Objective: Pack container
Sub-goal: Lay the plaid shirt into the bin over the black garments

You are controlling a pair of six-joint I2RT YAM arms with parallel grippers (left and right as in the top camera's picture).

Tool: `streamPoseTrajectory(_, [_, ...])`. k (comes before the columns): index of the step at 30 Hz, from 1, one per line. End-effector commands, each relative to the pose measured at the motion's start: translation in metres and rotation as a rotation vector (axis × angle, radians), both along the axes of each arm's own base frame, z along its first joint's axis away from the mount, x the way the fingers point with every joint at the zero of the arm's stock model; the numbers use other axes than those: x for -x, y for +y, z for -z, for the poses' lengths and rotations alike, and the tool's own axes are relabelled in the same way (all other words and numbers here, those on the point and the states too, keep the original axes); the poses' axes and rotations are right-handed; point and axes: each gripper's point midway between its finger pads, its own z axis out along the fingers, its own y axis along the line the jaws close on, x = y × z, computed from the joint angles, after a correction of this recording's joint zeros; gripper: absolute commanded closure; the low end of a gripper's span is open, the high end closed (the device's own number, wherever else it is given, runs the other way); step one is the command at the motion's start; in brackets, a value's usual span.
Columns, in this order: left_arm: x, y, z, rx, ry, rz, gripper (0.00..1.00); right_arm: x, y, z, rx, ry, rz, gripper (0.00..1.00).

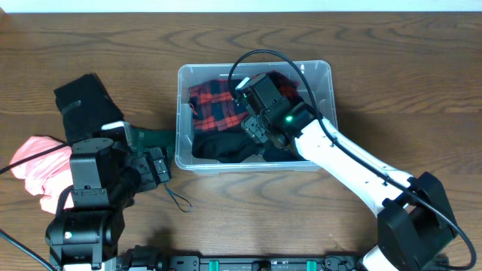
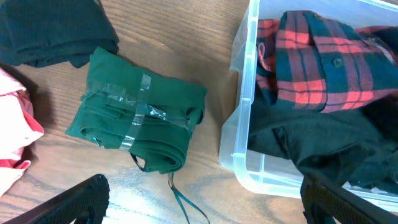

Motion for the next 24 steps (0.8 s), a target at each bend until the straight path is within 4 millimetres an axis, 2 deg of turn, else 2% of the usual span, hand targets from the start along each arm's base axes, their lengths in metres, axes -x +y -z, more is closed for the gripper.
streamPoseTrajectory(1, [-0.001, -0.001, -0.006, -0.012, -0.016, 0.019, 0.02, 0.001, 0.006, -0.042, -0.059, -0.081, -0.002, 0.01])
streamPoseTrajectory(7, [-0.001, -0.001, -0.006, -0.012, -0.016, 0.019, 0.02, 0.002, 0.012, -0.139, -0.250, -0.303, -0.014, 0.01])
streamPoseTrajectory(8, [-0.001, -0.001, -0.006, -0.012, -0.016, 0.019, 0.02, 0.000, 0.012, -0.152, -0.278, -0.337, -0.009, 0.08])
streamPoseTrajectory(11, [-0.001, -0.001, -0.006, -0.012, -0.016, 0.019, 0.02, -0.005, 0.016, -0.160, -0.324, -0.359, -0.009, 0.57])
streamPoseTrajectory(12, [-0.001, -0.001, -0.006, -0.012, -0.016, 0.019, 0.02, -0.006, 0.021, -0.153, -0.344, -0.334, -0.012, 0.67])
streamPoseTrajectory(13, [-0.001, -0.001, -0.006, -0.012, -0.016, 0.019, 0.02, -0.005, 0.027, -0.146, -0.360, -0.305, -0.019, 0.72])
streamPoseTrajectory(17, [-0.001, -0.001, -0.006, -0.012, -0.016, 0.019, 0.02, -0.010, 0.045, -0.089, -0.350, -0.155, -0.009, 0.73])
streamPoseTrajectory(21, [-0.001, -0.001, -0.006, -0.012, -0.016, 0.019, 0.02, -0.015, 0.051, 0.000, -0.264, 0.018, 0.063, 0.71])
streamPoseTrajectory(24, [-0.001, -0.001, -0.006, -0.012, -0.016, 0.019, 0.02, 0.002, 0.057, 0.069, -0.219, 0.207, 0.058, 0.74])
